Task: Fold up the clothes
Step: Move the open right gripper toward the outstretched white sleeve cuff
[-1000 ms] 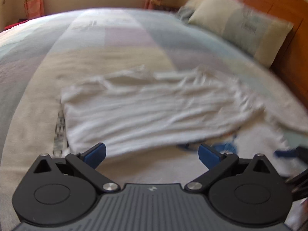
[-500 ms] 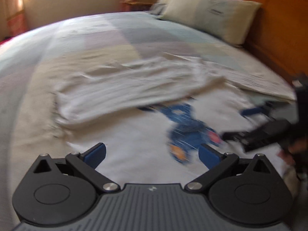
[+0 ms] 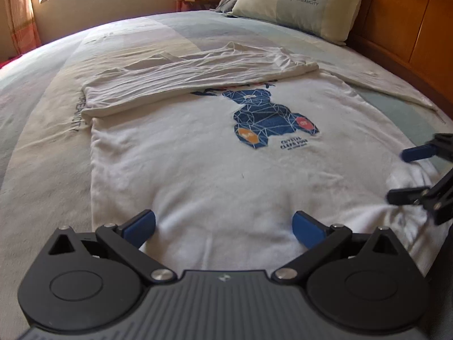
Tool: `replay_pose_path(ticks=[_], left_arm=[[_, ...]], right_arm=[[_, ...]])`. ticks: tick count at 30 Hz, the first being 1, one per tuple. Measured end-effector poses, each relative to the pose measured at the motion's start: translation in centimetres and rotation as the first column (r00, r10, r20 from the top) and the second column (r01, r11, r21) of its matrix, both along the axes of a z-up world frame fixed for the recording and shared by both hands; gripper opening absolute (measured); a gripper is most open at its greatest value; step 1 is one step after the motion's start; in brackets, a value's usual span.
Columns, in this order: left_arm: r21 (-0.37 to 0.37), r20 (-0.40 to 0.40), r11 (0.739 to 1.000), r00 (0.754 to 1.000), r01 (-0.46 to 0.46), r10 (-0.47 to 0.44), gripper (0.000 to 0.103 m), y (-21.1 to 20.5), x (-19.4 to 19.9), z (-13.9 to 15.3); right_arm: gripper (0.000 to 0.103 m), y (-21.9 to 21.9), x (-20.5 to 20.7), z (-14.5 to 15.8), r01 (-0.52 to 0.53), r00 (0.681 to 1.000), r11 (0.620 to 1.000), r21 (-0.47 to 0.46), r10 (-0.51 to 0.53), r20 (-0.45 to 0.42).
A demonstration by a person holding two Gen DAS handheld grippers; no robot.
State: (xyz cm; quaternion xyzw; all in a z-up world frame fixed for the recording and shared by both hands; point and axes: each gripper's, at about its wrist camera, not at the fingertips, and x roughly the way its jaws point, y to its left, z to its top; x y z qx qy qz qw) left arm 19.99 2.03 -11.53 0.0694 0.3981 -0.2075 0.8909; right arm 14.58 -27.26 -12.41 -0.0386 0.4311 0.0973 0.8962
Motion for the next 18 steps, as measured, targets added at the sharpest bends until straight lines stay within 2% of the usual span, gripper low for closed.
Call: replay_pose_path(ticks=[4, 8, 10, 13, 15, 18], left_arm=[[0.017, 0.028, 1.0, 0.999, -0.016, 0.015, 0.102, -0.3, -1.0, 1.2], [0.008, 0.052, 0.998, 0.997, 0.058, -0.058, 0.102, -1.2, -3.4, 2.1], [0.007, 0.035, 0.997, 0.996, 0.077, -0.077, 0.102, -1.5, -4.2, 1.8], [0.014, -0.033, 1.0, 0.999, 0.026, -0.025, 0.102, -1.5, -4.1, 0.1], [0.013, -0.028, 1.0, 1.0, 0.01, -0.01, 0.102, -1.5, -4.3, -0.2], [0.011, -0.018, 0.999, 0.999, 0.03, -0.03, 0.102, -1.7, -5.0, 1.2]], right_arm=[[0.103, 2.4, -1.6, 0.8, -0.065, 0.998, 0.998, 0.003, 0.065, 0.027], [0.103, 4.6, -1.8, -0.2, -0.102, 0.995, 0.994, -0.025, 0.102, -0.007], [0.103, 4.1, -2.3, -0.4, -0.098, 0.995, 0.995, -0.016, 0.098, -0.005], [0.103, 3.5, -2.8, -0.4, -0.086, 0.996, 0.996, -0.005, 0.086, 0.001], [0.103, 3.2, -3.1, -0.4, -0.076, 0.997, 0.997, -0.003, 0.076, 0.001], [0.103, 2.9, -3.4, -0.4, -0.061, 0.998, 0.998, 0.0, 0.061, 0.001]])
